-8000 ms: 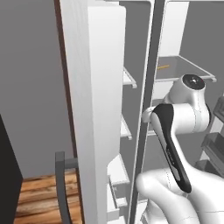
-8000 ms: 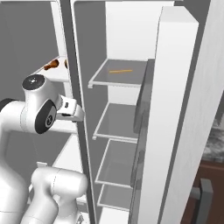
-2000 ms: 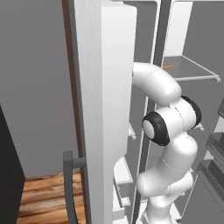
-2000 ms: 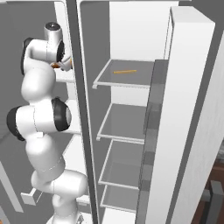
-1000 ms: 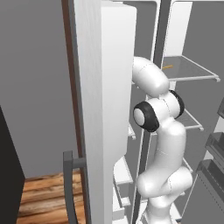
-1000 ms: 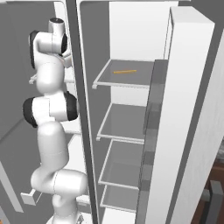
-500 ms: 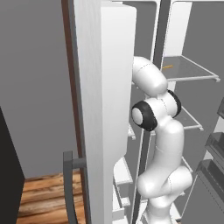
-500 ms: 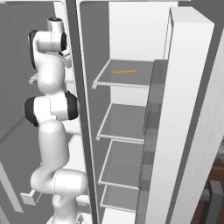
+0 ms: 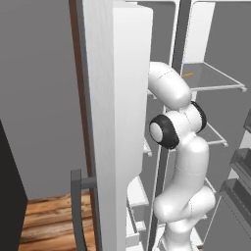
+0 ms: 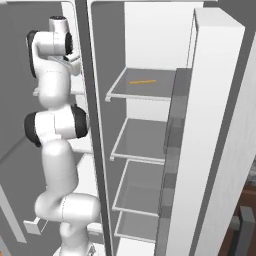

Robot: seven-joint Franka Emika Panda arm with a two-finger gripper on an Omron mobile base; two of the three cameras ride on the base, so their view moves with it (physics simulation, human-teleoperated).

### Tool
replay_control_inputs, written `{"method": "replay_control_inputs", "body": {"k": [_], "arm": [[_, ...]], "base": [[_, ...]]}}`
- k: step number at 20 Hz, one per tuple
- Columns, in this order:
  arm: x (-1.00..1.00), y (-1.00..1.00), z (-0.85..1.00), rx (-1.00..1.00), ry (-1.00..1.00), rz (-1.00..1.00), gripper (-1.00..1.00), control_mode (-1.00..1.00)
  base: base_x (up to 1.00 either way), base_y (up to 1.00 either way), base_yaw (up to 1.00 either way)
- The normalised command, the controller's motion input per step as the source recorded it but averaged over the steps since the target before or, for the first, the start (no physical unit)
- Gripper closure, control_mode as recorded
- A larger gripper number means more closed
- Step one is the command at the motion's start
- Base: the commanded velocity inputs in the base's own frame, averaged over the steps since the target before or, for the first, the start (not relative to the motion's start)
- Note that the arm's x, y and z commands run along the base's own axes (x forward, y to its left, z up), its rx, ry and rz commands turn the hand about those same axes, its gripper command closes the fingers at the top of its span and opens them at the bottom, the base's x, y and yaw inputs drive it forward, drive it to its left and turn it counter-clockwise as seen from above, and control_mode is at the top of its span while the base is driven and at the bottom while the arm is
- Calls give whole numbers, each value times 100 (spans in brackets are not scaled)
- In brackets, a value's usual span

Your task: Pick up the frozen chicken drumstick from the freezer, place it on any shelf in the fridge, and close the fridge and freezer doors when done.

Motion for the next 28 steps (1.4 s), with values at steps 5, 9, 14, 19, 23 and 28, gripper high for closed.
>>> {"method": "replay_control_inputs", "body": {"k": [5, 9, 14, 19, 23, 28], "arm": [[-58, -19, 0, 0, -21, -6, 100, -100], [-58, -23, 0, 0, -29, -11, 100, -100], [-61, -43, -1, 0, -35, -15, 100, -100], [-41, -55, 1, 2, -30, -21, 100, -100], [-80, 6, 22, 15, -18, -25, 100, -100], [-100, 2, 33, 22, -9, -26, 100, -100]], "base": [[0, 0, 0], [0, 0, 0], [0, 0, 0], [0, 0, 0], [0, 0, 0], [0, 0, 0]]}}
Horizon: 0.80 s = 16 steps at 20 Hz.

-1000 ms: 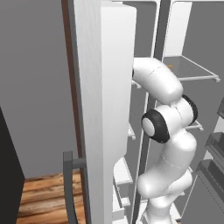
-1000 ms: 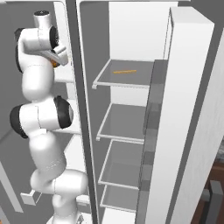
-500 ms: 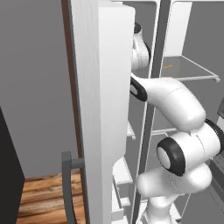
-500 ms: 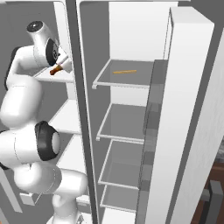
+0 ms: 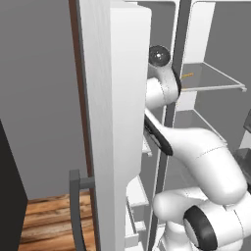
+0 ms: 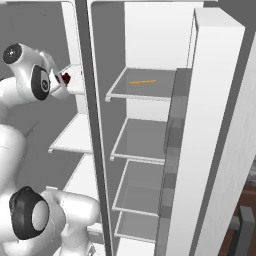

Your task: Pick up the frozen chicken drumstick from the freezer, place it on any shelf in the fridge, and close the fridge and freezer doors when done.

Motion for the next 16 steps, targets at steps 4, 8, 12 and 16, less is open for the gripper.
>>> {"method": "replay_control_inputs", "body": {"k": [4, 8, 12, 16], "arm": [[-100, 0, 41, 25, -1, -26, 100, -100], [-100, 0, 23, 20, 0, -24, 100, -100], [-100, 0, -2, 12, 4, -18, 100, -100], [-100, 0, -43, 0, 9, -24, 100, -100]], "base": [[0, 0, 0], [0, 0, 0], [0, 0, 0], [0, 0, 0]]}}
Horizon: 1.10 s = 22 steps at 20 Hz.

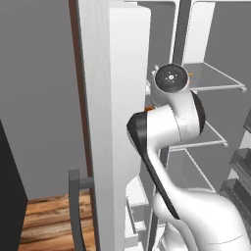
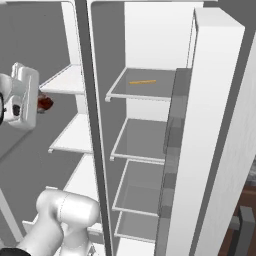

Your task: Pick up the frozen chicken drumstick from the freezer, place it on any shelf in the fridge, and close the fridge and freezer doors when done.

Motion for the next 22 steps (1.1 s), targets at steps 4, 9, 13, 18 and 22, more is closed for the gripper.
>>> {"method": "replay_control_inputs", "body": {"k": [4, 9, 13, 18, 22], "arm": [[-100, -10, -49, 0, 9, -17, 100, -100], [-100, -93, 2, 8, 1, -9, 100, -100], [-57, -100, 27, 0, -3, -1, 100, -100], [7, -100, 30, -3, -3, 1, 100, -100], [71, -100, 25, -4, 0, 12, 100, -100]], "base": [[0, 0, 0], [0, 0, 0], [0, 0, 0], [0, 0, 0], [0, 0, 0]]}}
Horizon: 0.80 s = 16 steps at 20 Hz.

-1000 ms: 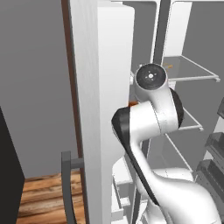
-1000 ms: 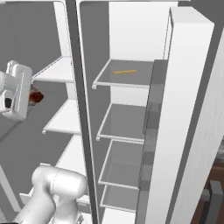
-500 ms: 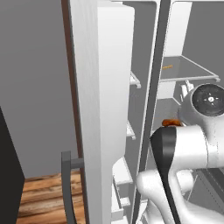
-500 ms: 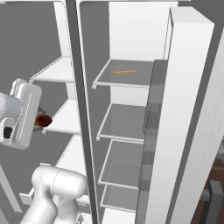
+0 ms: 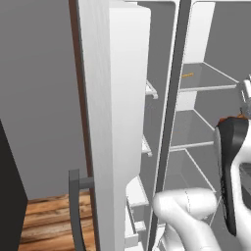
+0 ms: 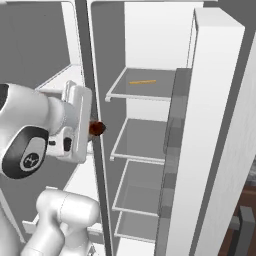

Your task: Pick up the frozen chicken drumstick from the freezer, place it on any shelf in the fridge, and close the fridge and freezer doors when done.

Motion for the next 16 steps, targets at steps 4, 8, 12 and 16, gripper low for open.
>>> {"method": "replay_control_inputs", "body": {"k": [4, 8, 12, 16], "arm": [[99, -95, 20, -6, 3, 28, 100, -100], [89, -79, 22, -8, 0, 43, 100, -100], [98, -43, 2, -17, 8, 45, 100, -100], [87, 23, 0, -44, 3, 17, 100, -100]], "base": [[0, 0, 0], [0, 0, 0], [0, 0, 0], [0, 0, 0]]}}
